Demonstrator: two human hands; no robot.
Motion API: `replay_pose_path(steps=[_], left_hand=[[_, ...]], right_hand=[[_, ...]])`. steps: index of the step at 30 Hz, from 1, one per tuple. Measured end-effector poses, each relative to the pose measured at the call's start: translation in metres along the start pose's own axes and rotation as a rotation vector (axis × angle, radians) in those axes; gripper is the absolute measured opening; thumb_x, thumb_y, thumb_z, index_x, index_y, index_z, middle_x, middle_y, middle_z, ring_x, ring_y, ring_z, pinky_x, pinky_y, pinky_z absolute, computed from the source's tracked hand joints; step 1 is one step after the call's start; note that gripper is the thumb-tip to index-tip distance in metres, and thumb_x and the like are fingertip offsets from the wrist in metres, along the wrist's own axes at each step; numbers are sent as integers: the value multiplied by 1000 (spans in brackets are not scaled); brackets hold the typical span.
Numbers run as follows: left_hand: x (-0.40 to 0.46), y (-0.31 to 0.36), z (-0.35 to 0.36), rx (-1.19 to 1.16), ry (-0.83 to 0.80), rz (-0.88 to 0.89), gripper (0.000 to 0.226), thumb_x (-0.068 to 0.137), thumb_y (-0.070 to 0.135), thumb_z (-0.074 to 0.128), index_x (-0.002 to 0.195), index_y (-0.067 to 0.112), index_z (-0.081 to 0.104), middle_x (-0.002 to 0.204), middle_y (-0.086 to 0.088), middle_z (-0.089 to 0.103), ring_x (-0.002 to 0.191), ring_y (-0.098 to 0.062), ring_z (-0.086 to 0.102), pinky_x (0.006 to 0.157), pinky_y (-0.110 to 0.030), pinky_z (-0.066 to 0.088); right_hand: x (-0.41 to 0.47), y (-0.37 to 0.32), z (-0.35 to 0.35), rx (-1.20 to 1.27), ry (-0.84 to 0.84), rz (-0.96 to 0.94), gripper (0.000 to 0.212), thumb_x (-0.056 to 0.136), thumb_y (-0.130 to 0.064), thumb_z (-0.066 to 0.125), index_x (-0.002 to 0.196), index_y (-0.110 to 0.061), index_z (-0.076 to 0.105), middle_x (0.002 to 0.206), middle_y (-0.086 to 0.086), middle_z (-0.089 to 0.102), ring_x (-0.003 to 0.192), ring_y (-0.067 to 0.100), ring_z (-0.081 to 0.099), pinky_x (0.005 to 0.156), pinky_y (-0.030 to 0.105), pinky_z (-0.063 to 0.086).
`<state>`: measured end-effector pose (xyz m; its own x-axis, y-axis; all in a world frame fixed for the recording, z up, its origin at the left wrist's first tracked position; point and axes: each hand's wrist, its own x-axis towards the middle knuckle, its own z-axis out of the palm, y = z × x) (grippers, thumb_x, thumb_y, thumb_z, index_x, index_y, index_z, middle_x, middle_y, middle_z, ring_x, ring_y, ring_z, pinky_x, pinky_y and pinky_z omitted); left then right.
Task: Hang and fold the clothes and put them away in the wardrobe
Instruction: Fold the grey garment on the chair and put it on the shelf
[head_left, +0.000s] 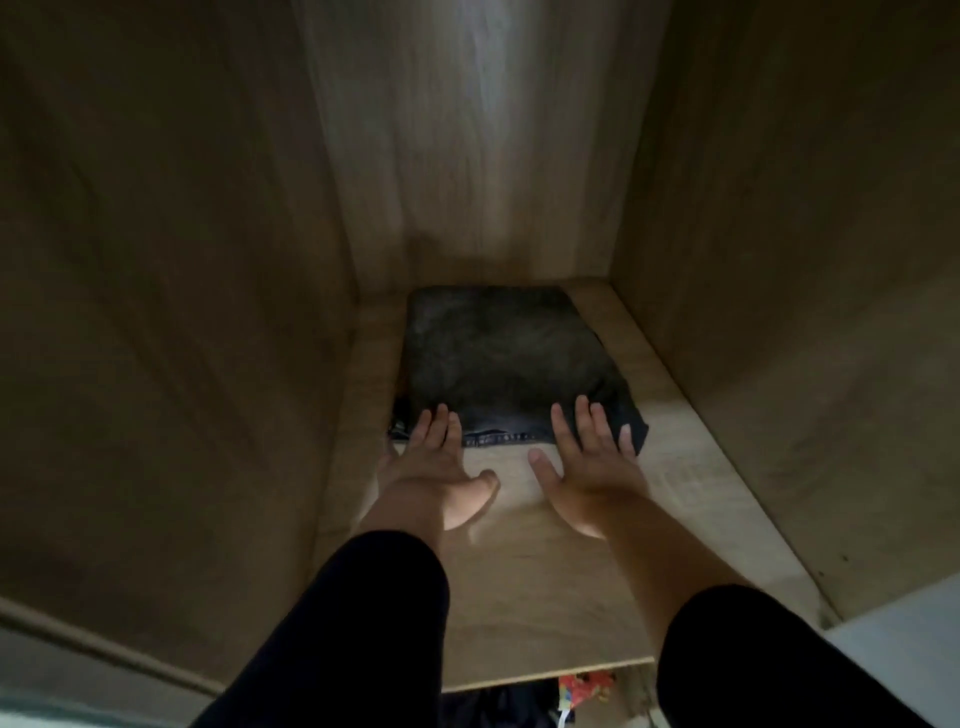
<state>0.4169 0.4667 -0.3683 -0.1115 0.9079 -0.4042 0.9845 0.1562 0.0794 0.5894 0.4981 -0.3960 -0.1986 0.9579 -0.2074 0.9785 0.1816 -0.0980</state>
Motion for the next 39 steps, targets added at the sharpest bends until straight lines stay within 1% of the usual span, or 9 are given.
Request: replay_pose_path(steps=[10,14,18,21,24,26,31,35,39], left_hand=[[57,6,-21,62,34,-77,76,96,57,19,151,16,-14,156,3,-25,145,-14,-19,117,-42,-1],[60,7,-18,133,52,-87,79,95,59,20,151,15,-14,156,1,-25,145,-17,-20,119,-46,-3],[44,11,-1,195,46,-142,67,98,50,10,149,15,-15,154,-1,-29,146,-21,-17,117,-52,-4],[9,10,17,158,60,-87,61,100,43,8,150,15,-13,157,0,-22,147,-19,-11,114,-59,-6],[-41,6,40,-51,64,-33,58,101,36,15,152,19,-7,159,6,-16,147,-12,-11,117,-53,3],[-79,3,51,-82,39,-20,59,101,32,21,152,20,-5,159,9,-14,147,-10,-9,118,-50,3],[-173,-4,31,-109,-53,4,66,96,17,35,153,23,1,160,9,-5,147,-14,6,119,-47,8],[-255,-11,6,-358,-116,-42,57,95,25,39,150,25,21,153,-2,30,137,-25,35,112,-40,32],[-357,-29,-5,-446,-115,-139,51,97,23,38,147,24,29,146,-7,42,131,-27,43,108,-38,36]], right_hand=[[66,-5,-11,-56,16,10,71,93,-64,10,149,-28,-16,156,4,-25,145,20,-20,118,46,-9],[69,-4,-13,-104,12,-4,75,93,-63,16,149,-25,-16,157,6,-24,145,22,-19,118,48,-8],[49,-3,-21,-197,-68,13,70,97,-56,17,151,-20,-8,159,7,-16,146,23,-14,117,52,-7],[4,-2,-7,-83,-96,47,62,99,-50,15,152,-25,-6,159,4,-15,146,21,-14,117,54,-4],[-63,-1,16,53,-31,45,58,98,-45,9,152,-28,2,160,1,-9,147,19,-9,118,49,0],[-109,1,21,55,2,16,66,89,-47,-1,151,-28,11,161,0,1,148,18,-2,118,45,3],[-192,5,-11,30,7,20,47,96,-27,37,142,-30,34,151,-5,29,143,15,18,118,41,11],[-250,-11,-55,36,-21,15,38,92,-25,40,129,-29,51,135,-3,48,126,18,42,109,37,30],[-309,-30,-91,166,-147,-28,34,94,-27,41,125,-29,55,128,2,54,108,22,55,89,31,47]])
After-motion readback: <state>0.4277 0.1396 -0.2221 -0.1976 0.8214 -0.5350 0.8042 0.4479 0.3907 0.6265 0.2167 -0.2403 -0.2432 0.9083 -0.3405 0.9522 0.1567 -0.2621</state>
